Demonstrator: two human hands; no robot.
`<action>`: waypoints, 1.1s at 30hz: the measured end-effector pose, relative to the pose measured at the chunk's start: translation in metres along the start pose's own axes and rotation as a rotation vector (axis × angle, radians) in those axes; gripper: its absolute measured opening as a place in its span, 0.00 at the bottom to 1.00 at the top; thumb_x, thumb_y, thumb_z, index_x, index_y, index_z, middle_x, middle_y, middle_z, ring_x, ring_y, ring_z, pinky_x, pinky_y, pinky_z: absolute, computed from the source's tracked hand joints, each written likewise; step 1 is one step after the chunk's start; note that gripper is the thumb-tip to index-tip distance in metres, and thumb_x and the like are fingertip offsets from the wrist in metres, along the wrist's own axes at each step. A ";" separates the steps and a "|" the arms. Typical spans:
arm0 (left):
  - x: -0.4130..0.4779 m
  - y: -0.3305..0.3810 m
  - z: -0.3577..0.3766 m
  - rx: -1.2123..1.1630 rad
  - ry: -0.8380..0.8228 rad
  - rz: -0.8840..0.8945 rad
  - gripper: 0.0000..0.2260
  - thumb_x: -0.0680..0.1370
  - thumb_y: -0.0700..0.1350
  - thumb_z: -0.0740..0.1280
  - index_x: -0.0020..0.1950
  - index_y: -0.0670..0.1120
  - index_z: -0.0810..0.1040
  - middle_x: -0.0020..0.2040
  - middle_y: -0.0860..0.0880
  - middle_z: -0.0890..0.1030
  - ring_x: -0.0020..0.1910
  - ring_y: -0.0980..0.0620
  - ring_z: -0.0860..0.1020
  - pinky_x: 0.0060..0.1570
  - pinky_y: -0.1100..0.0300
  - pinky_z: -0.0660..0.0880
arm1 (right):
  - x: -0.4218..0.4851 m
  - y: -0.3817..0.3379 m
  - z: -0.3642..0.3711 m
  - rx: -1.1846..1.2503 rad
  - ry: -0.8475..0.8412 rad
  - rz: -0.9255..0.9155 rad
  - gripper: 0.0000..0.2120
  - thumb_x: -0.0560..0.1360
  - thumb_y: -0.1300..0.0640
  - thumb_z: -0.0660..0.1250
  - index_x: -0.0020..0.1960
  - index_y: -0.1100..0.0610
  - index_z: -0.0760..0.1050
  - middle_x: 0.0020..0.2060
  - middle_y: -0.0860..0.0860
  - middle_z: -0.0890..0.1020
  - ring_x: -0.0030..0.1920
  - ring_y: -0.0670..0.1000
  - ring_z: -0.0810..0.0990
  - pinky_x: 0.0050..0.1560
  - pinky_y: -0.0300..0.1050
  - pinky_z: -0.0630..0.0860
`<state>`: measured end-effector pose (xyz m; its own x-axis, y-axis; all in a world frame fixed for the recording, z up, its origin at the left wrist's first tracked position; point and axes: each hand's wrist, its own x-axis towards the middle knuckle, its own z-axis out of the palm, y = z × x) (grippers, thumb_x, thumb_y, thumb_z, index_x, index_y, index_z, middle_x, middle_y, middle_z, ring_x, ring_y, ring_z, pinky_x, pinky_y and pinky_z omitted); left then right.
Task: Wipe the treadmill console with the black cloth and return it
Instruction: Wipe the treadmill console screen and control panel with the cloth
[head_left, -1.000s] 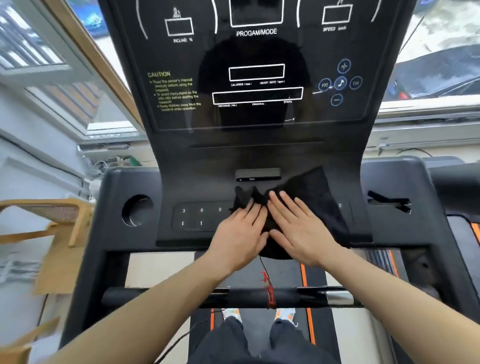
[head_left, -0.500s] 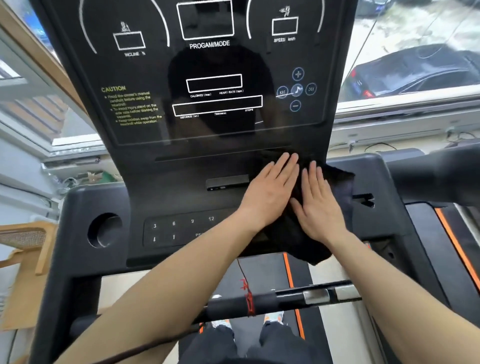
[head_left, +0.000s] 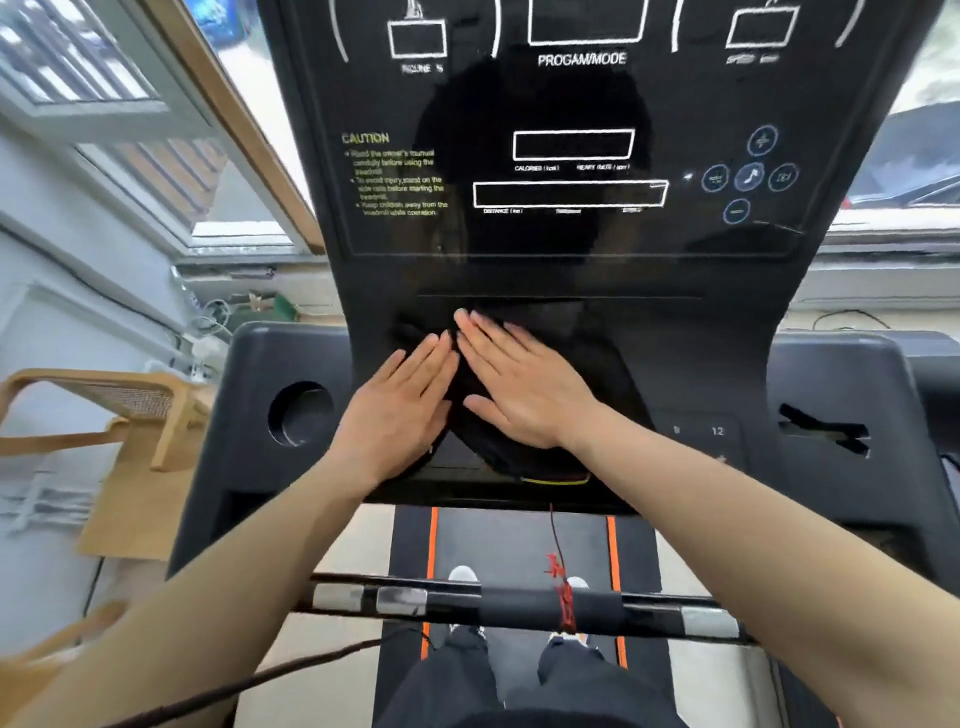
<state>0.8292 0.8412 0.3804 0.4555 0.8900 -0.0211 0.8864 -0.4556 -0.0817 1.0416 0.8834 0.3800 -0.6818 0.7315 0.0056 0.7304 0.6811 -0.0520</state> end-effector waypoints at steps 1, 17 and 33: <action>-0.015 -0.011 0.003 -0.011 -0.015 -0.050 0.26 0.83 0.52 0.52 0.77 0.40 0.66 0.78 0.41 0.65 0.77 0.45 0.64 0.73 0.44 0.67 | 0.016 -0.011 0.000 -0.015 -0.014 -0.054 0.35 0.82 0.39 0.48 0.81 0.60 0.52 0.82 0.54 0.50 0.81 0.50 0.49 0.78 0.49 0.55; -0.031 0.073 0.013 -0.229 -0.040 -0.015 0.26 0.84 0.50 0.52 0.78 0.37 0.62 0.79 0.38 0.61 0.79 0.40 0.59 0.76 0.47 0.62 | -0.070 -0.009 0.011 0.133 -0.171 0.076 0.34 0.82 0.39 0.50 0.82 0.54 0.48 0.82 0.49 0.46 0.81 0.47 0.46 0.76 0.45 0.51; 0.015 0.155 0.007 -0.244 -0.010 0.388 0.25 0.82 0.49 0.55 0.76 0.36 0.67 0.77 0.38 0.66 0.77 0.40 0.65 0.74 0.46 0.66 | -0.172 -0.034 0.033 0.212 0.012 0.813 0.33 0.80 0.45 0.50 0.79 0.63 0.58 0.80 0.60 0.57 0.79 0.59 0.58 0.75 0.55 0.55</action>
<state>0.9729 0.7837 0.3601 0.7577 0.6524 -0.0139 0.6446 -0.7451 0.1712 1.1329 0.7333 0.3483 0.0547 0.9930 -0.1043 0.9699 -0.0776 -0.2306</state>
